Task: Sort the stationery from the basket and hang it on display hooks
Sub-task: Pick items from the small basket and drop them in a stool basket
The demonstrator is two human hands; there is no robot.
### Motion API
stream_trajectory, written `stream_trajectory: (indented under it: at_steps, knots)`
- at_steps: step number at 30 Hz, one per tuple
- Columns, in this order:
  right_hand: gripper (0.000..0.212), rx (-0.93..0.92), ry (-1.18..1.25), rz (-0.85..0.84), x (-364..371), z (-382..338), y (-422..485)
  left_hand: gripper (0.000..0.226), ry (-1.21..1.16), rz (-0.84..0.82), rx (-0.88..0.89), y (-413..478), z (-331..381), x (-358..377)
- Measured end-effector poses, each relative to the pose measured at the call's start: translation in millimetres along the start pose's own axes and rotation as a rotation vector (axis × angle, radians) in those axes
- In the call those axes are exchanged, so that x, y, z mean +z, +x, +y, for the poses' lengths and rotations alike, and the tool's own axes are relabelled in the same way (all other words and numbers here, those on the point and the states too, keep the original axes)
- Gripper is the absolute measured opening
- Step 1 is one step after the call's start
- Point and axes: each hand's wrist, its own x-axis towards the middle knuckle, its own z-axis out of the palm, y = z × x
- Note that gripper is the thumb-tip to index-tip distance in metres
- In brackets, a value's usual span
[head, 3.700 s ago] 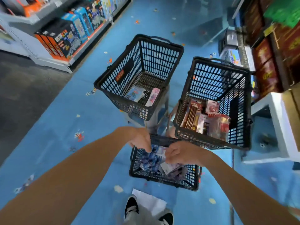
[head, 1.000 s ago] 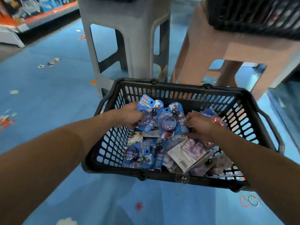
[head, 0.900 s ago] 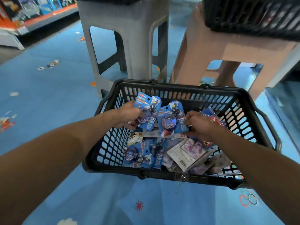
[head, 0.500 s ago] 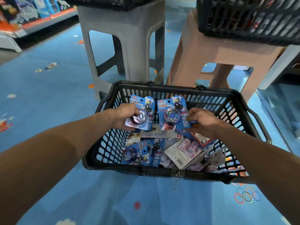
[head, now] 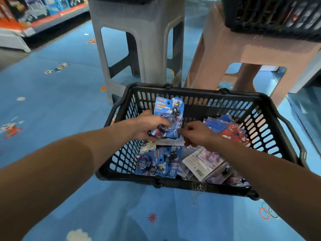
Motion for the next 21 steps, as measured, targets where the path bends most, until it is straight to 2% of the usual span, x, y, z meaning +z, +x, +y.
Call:
stream_trajectory:
  at_steps: [2,5,8,13,17,19,21]
  knots:
    - [0.034,0.028,-0.166,-0.093,9.7,7.9,5.2,0.039,0.016,0.078,-0.002,3.0,-5.1,0.8]
    - [0.03,0.133,-0.221,-0.295,28.3,10.2,12.6,0.046,0.012,0.139,-0.006,8.6,-7.5,1.4]
    - [0.038,0.251,-0.307,-0.443,49.0,7.9,14.9,0.06,0.001,0.138,0.004,16.9,-9.0,2.8]
    - [0.028,0.252,-0.467,-0.395,74.5,10.7,20.7,0.05,-0.016,0.151,-0.001,20.3,-11.1,9.0]
    - [0.017,0.184,-0.307,-0.407,55.3,12.0,27.0,0.051,0.001,0.134,0.017,22.3,-12.0,8.9]
    - [0.016,0.104,-0.257,-0.438,40.5,14.0,26.8,0.048,0.015,0.117,0.015,20.4,-10.1,7.3]
    - [0.017,0.033,-0.269,-0.394,24.8,17.7,26.5,0.041,0.034,0.105,0.015,17.4,-7.2,4.9]
